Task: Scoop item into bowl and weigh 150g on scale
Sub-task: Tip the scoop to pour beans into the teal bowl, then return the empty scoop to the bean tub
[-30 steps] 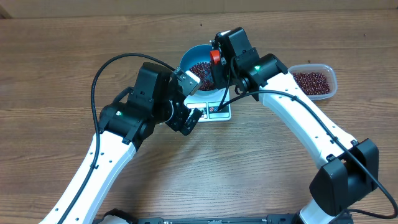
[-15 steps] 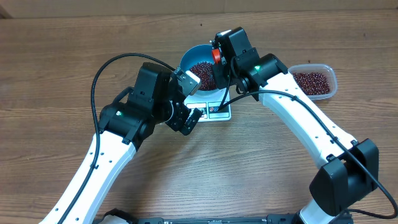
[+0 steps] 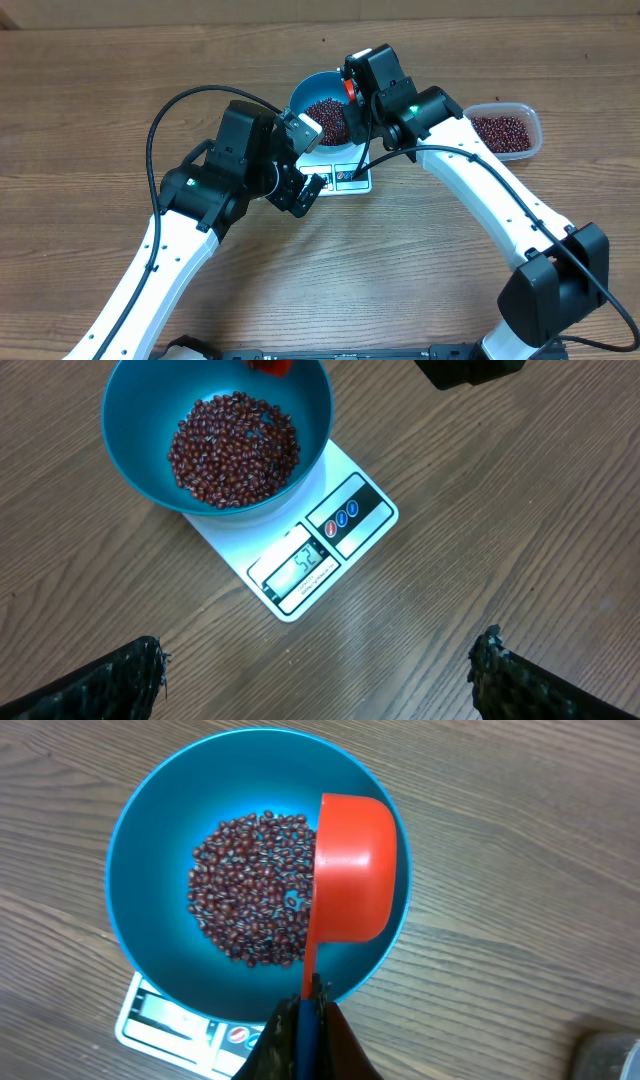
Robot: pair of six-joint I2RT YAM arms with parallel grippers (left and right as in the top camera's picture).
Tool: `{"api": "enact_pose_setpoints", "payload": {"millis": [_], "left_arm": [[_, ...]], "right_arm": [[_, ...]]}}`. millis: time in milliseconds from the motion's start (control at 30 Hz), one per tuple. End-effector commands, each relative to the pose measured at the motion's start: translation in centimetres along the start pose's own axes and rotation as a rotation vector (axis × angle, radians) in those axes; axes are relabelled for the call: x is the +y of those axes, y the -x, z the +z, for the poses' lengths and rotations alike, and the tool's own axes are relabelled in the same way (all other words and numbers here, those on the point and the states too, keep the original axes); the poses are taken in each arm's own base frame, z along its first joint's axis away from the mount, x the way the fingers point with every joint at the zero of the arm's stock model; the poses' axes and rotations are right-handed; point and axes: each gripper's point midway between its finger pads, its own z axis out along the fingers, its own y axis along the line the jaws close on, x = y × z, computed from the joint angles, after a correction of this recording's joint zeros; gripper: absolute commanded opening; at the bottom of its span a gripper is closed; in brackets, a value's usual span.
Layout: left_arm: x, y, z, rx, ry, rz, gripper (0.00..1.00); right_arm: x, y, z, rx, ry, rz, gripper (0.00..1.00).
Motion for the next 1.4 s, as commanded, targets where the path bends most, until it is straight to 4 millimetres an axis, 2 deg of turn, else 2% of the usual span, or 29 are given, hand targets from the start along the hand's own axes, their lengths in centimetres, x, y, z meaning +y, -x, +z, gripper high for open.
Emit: {"api": "enact_pose_setpoints", "payload": {"millis": [0,233,333,367,433,600,700,900,1067,1167,1367], "left_arm": [[-0.1,1.0,-0.9,-0.034,0.004,-0.006,1.0],[-0.1,1.0,-0.9,-0.034,0.005,-0.006,1.0],[-0.1,1.0,-0.9,-0.034,0.005,-0.006,0.99],[-0.1,1.0,-0.9,-0.034,0.005,-0.006,1.0],[-0.1,1.0,-0.9,-0.034,0.005,-0.006,0.99],[-0.1,1.0,-0.9,-0.034,0.004,-0.006,1.0],[-0.1,1.0,-0.9,-0.034,0.005,-0.006,1.0],[-0.1,1.0,-0.9,-0.034,0.004,-0.006,1.0],[-0.1,1.0,-0.9,-0.034,0.005,-0.006,1.0],[-0.1,1.0,-0.9,-0.034,0.005,-0.006,1.0],[-0.1,1.0,-0.9,-0.034,0.005,-0.006,0.99]], "right_arm": [[-0.3,1.5,-0.9,-0.042,-0.024,-0.04,0.04],[-0.3,1.7,-1.6,-0.056,-0.019,-0.038,0.04],[-0.4,2.3,-3.2,-0.09,-0.016,-0.033,0.04],[-0.5,2.8,-4.5,-0.12,-0.012,-0.029,0.04],[-0.2,3.0,-5.2,-0.135,0.011,-0.03,0.04],[0.6,2.6,-5.3,-0.117,0.073,-0.033,0.04],[0.1,3.0,-6.0,-0.133,0.132,0.03,0.04],[-3.8,2.8,-7.6,-0.138,0.182,0.165,0.04],[-8.8,1.0,-8.6,-0.1,0.161,0.281,0.04],[-12.8,-1.5,-9.0,-0.04,0.105,0.368,0.04],[-18.5,-5.2,-9.7,0.03,0.021,0.487,0.04]]}}
